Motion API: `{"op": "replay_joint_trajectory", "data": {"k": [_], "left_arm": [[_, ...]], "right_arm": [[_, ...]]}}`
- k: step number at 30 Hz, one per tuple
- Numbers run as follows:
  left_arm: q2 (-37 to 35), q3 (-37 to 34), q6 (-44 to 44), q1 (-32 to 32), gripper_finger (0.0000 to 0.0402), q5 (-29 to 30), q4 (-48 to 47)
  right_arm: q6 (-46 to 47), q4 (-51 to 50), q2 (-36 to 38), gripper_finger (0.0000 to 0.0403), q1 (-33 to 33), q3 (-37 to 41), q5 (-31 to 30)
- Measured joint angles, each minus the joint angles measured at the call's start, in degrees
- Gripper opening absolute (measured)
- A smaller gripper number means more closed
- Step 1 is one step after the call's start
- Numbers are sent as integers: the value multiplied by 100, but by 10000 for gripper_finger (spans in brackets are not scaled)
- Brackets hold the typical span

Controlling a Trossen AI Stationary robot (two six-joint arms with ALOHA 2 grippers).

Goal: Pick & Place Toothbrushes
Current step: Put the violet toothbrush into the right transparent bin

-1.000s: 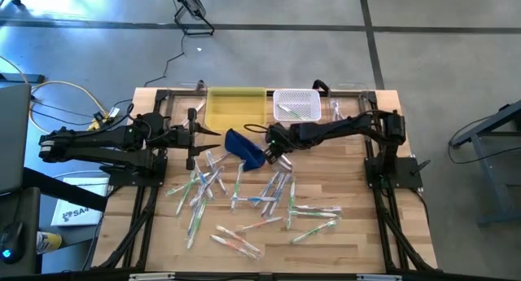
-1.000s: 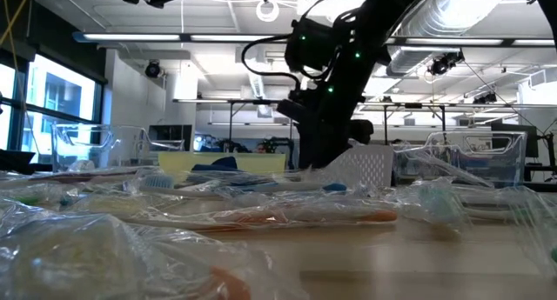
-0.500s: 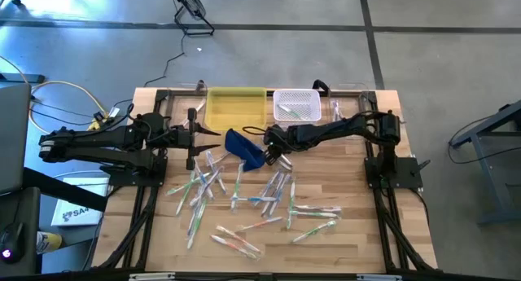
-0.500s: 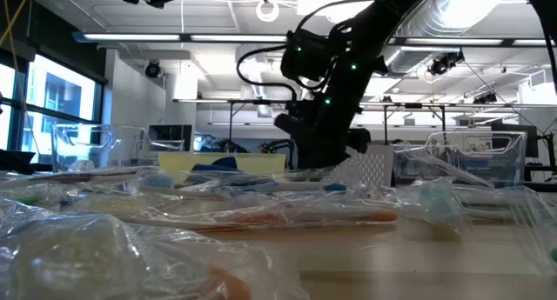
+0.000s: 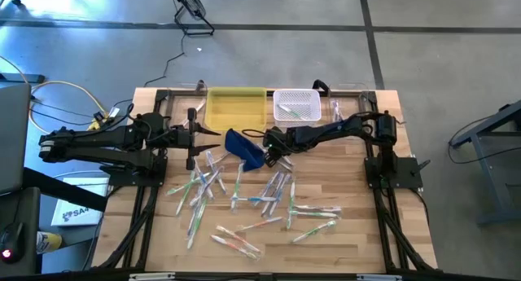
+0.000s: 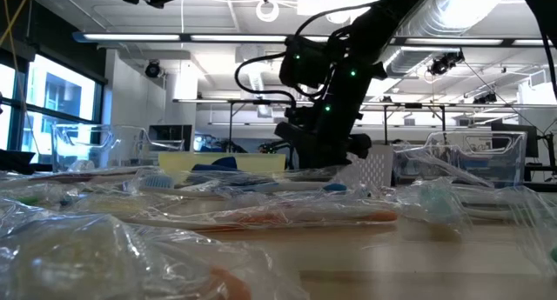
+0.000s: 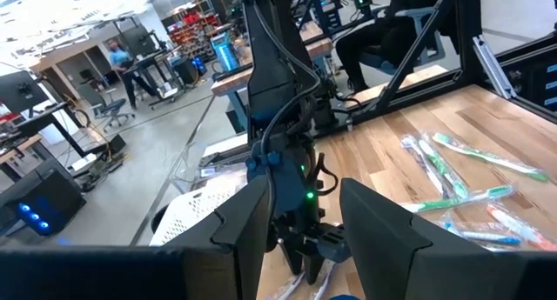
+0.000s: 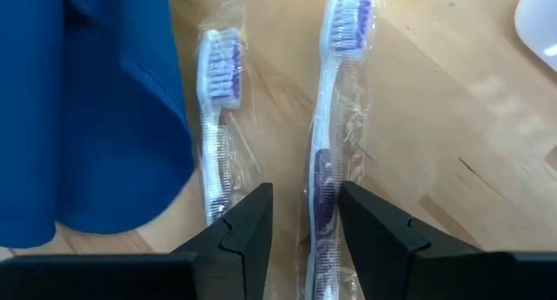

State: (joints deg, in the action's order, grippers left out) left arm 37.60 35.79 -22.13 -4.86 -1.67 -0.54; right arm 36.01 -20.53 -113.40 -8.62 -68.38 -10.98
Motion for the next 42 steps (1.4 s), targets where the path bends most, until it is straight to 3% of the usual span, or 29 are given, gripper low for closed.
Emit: {"op": "replay_joint_trajectory", "data": {"k": [10,25,42], "left_arm": [[0,0,13,1,139,0,-2],[0,0,13,0,139,0,-2],[0,2,8,0,139,-2,-6]], "right_arm": [[-109,-15,0,112,-4,4,101],[-287,-153,109,231,200,34,-25],[-328,-368,627,239,141,28,-215]]}}
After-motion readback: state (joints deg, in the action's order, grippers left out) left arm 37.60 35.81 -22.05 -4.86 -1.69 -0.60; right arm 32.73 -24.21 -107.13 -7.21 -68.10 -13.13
